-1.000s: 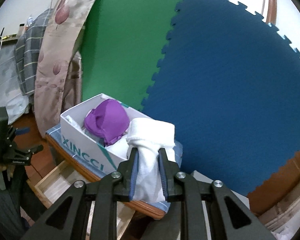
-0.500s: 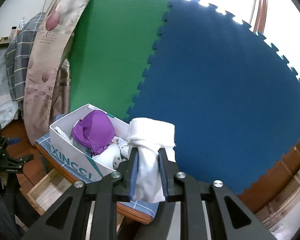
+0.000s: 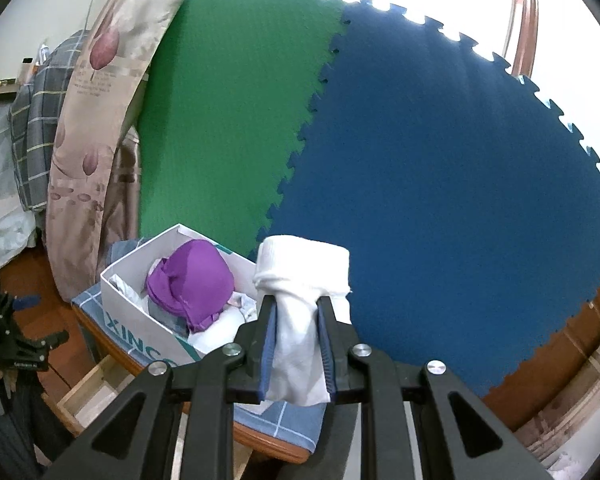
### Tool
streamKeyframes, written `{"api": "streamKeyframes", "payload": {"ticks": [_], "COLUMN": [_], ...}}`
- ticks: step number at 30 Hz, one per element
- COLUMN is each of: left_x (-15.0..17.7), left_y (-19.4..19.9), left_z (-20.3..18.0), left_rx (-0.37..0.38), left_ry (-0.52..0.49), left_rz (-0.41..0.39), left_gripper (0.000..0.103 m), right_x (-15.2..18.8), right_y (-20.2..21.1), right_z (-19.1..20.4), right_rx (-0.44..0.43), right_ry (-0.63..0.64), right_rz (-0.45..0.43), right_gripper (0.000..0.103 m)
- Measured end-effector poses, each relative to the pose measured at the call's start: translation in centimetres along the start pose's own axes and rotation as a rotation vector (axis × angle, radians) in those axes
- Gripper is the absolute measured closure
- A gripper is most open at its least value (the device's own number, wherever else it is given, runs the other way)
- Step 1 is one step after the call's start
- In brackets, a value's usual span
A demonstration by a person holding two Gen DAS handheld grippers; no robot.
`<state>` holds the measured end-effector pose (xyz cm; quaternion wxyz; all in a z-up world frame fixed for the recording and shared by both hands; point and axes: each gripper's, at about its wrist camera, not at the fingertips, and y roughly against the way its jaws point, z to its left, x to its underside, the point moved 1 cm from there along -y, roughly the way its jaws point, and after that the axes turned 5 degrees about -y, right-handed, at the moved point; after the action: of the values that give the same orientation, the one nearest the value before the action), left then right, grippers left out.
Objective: Take underwear out of drawer
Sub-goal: 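Lift the white cloth with the right gripper and carry it over the box, then lower the white cloth into the box and open the right gripper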
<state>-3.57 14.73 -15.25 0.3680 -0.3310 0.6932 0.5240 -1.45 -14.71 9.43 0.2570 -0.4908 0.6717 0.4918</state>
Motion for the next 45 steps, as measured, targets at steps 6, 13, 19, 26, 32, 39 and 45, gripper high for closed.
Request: {"api": "streamKeyframes", "payload": {"ticks": [6,13,19,26,32,39,45], "left_x": [0.0,0.1,0.0,0.2,0.3,0.3,0.4], "left_y": [0.0,0.4,0.5,0.7,0.7,0.6,0.5], "left_z": [-0.1,0.2,0.6,0.6,0.7,0.5,0.2], "left_rx": [0.003,0.016,0.034,0.05,0.051,0.057,0.059], "left_ry": [0.006,0.019,0.036,0.033,0.023,0.012,0.005], "left_rz": [0.0,-0.011,-0.014,-0.017,-0.013,-0.004,-0.004], "left_gripper": [0.001,0.001,0.001,0.001,0.001,0.001,0.001], "right_x": [-2.6,-6.9,-8.1,-7.5,-4.8,0.8,4.6], "right_y": [-1.5,-6.0,-10.8,-15.2,-18.4,-21.7,-22.8], "right_z": [0.3,-0.7,0.5,4.9,5.1,1.8,1.8], "right_rx": [-0.012,-0.033,-0.069,-0.116,-0.121,-0.109,-0.122], "right_ry": [-0.009,-0.08,-0.141,-0.104,-0.151,-0.294,-0.312], "right_rz": [-0.019,0.001,0.047,0.104,0.166,0.293,0.35], "right_gripper": [0.083,0.083,0.083,0.083,0.083,0.083,0.083]}}
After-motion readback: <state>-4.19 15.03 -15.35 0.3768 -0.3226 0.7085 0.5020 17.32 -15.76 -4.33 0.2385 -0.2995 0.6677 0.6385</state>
